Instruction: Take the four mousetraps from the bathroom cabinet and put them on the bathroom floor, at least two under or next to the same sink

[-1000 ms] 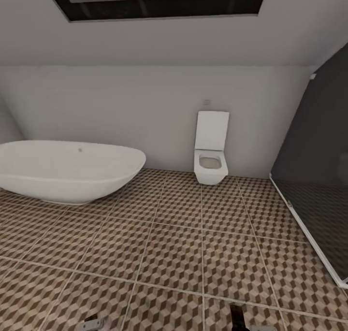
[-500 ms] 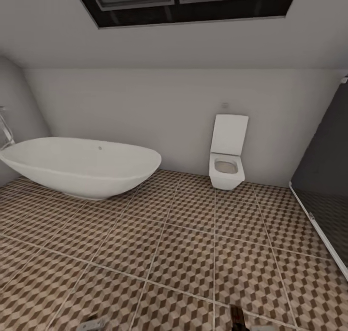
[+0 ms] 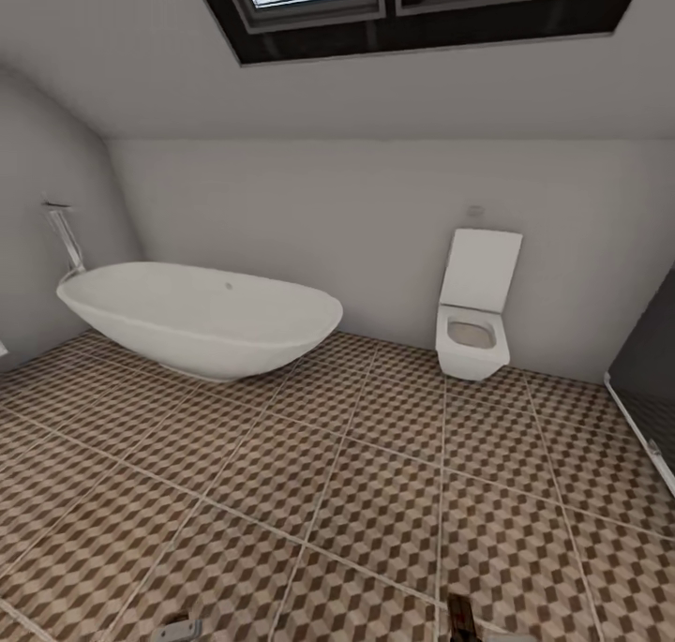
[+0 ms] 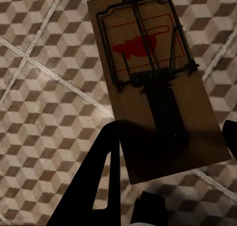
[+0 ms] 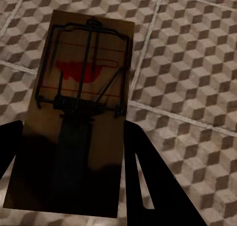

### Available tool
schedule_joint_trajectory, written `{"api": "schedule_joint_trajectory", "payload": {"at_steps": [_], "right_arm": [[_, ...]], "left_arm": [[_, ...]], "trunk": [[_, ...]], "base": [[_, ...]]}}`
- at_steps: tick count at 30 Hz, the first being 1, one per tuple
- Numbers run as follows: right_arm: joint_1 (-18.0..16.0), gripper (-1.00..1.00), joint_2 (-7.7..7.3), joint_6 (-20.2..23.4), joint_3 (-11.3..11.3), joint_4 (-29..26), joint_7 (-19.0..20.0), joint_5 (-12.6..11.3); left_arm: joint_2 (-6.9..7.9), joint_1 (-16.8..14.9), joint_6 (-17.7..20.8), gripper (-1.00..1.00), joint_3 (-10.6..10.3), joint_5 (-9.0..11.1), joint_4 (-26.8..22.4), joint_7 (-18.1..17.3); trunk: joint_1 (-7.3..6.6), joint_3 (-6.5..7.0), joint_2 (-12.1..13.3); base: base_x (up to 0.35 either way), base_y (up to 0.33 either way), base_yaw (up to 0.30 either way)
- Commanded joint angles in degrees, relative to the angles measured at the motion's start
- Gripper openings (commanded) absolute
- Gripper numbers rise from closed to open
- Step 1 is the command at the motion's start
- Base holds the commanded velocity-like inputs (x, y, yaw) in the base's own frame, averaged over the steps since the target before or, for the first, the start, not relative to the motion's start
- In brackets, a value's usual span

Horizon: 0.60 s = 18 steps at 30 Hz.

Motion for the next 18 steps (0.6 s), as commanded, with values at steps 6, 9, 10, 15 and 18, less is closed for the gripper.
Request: {"api": "schedule_joint_trajectory", "payload": {"at_steps": [6,9,10,15,18], "right_arm": [[-0.1,-1.0,-0.01,-0.2,0.1,0.4,0.1,-0.4],[0.0,-1.0,-0.01,-0.2,0.1,0.4,0.1,-0.4],[0.0,-1.0,-0.01,-0.2,0.1,0.4,0.1,-0.4],[0.0,-1.0,-0.01,-0.2,0.1,0.4,0.1,-0.4],[0.0,-1.0,-0.01,-0.2,0.1,0.4,0.1,-0.4]], "left_arm": [[-0.04,-0.1,-0.3,-1.0,-0.5,0.4,0.2,0.0],[-0.04,-0.1,-0.3,-1.0,-0.5,0.4,0.2,0.0],[-0.04,-0.1,-0.3,-1.0,-0.5,0.4,0.2,0.0],[-0.04,-0.1,-0.3,-1.0,-0.5,0.4,0.2,0.0],[-0.04,-0.1,-0.3,-1.0,-0.5,0.4,0.2,0.0]], "trunk": [[0.0,0.26,0.0],[0.0,0.42,0.0],[0.0,0.47,0.0],[0.0,0.73,0.0],[0.0,0.89,0.0]], "base": [[0.0,0.0,0.225],[0.0,0.0,0.225],[0.0,0.0,0.225],[0.0,0.0,0.225],[0.0,0.0,0.226]]}}
